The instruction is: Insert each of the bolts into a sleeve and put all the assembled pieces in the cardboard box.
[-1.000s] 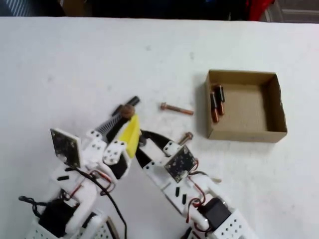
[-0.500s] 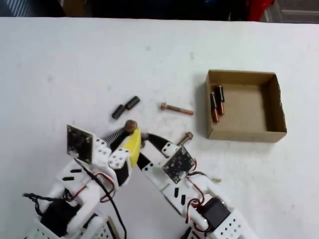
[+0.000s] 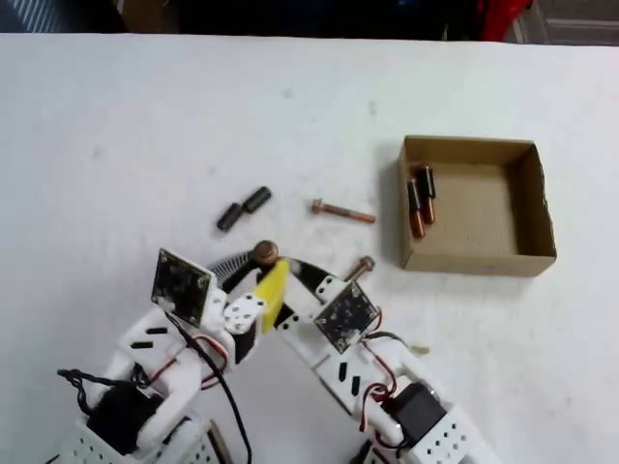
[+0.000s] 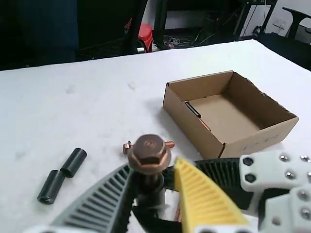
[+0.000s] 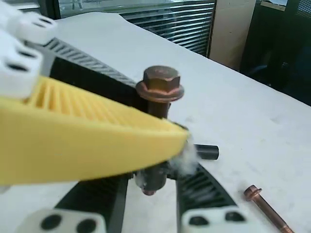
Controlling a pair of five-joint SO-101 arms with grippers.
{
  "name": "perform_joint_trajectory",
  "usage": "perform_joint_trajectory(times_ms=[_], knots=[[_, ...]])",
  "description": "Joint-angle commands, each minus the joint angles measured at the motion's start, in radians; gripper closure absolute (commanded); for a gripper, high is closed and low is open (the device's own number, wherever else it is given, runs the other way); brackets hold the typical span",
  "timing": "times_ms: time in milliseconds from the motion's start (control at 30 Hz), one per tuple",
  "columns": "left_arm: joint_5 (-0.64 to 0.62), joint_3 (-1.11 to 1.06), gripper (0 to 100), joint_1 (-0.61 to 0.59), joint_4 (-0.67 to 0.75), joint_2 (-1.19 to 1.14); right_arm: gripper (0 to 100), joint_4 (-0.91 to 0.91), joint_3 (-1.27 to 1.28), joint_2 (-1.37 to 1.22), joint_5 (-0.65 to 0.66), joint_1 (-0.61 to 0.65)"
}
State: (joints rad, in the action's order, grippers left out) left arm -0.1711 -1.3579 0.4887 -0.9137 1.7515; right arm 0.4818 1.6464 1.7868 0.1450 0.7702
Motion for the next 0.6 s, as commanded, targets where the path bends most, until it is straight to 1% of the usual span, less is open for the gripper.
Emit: perform_joint_trajectory(times_ms=[0,100,367,567], knots=[[-0.011,0.0,74,0.033,0.021,-0.005,98.1,-0.021,-0.028,0.013,-0.003,-0.007],[-0.011,0.0,71,0.033,0.021,-0.005,98.1,-0.021,-0.028,0.013,-0.003,-0.007],[-0.006,0.0,71,0.027,0.025,-0.005,98.1,-0.021,-0.028,0.013,-0.003,-0.007],[-0.005,0.0,70,-0.088,0.028,-0.005,98.1,-0.021,-0.028,0.013,-0.003,-0.007]])
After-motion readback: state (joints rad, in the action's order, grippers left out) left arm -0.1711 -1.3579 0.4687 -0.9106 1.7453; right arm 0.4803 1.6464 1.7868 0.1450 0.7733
